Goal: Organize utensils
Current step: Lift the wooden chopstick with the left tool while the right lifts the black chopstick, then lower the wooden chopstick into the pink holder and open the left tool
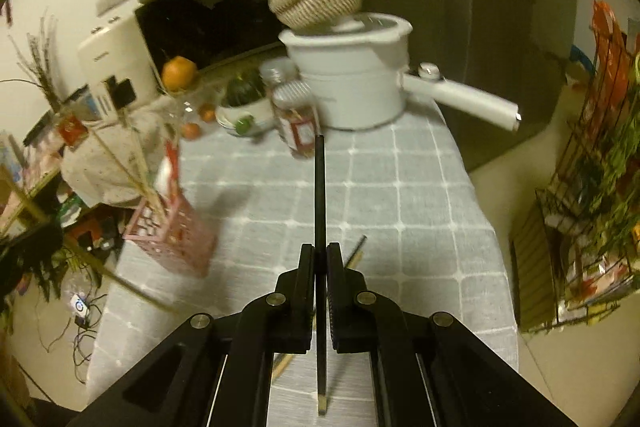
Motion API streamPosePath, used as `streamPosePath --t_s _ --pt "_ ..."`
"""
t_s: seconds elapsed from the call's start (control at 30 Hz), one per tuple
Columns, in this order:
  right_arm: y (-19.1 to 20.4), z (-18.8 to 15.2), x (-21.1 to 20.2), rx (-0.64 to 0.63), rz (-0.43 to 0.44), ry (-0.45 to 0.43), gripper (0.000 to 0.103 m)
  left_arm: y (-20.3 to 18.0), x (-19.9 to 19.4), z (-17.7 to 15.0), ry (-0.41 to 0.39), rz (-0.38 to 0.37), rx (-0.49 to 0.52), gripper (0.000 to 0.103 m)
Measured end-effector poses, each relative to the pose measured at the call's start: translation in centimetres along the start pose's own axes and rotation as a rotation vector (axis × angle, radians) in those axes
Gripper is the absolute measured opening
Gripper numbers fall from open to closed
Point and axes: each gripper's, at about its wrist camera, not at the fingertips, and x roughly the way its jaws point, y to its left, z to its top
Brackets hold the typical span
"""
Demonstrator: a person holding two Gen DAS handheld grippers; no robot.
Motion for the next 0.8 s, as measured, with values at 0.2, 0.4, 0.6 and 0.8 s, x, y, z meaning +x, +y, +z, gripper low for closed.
streamPosePath --t_s 0.2,0.4,0.6,0.8 --pt "1.3 0.7 -2.2 -0.010 0.034 -0.065 0.006 1.3 -2.5 1.5 -0.125 0.013 -0.048 0.009" --pt "2.1 1.1 -3.5 -0.016 0.055 -0.113 0.006 3.5 -4.4 2.6 -0.225 0.070 -0.092 0.009" --pt "1.9 1.3 -3.6 -0.002 0.067 -0.112 0.006 5.9 -4.1 2.9 -0.250 0.119 -0.142 0.009" --pt "2.0 0.9 -3.1 -0.003 0.069 -0.089 0.006 7.2 -1.7 2.7 -0.205 0.189 -0.134 0.009"
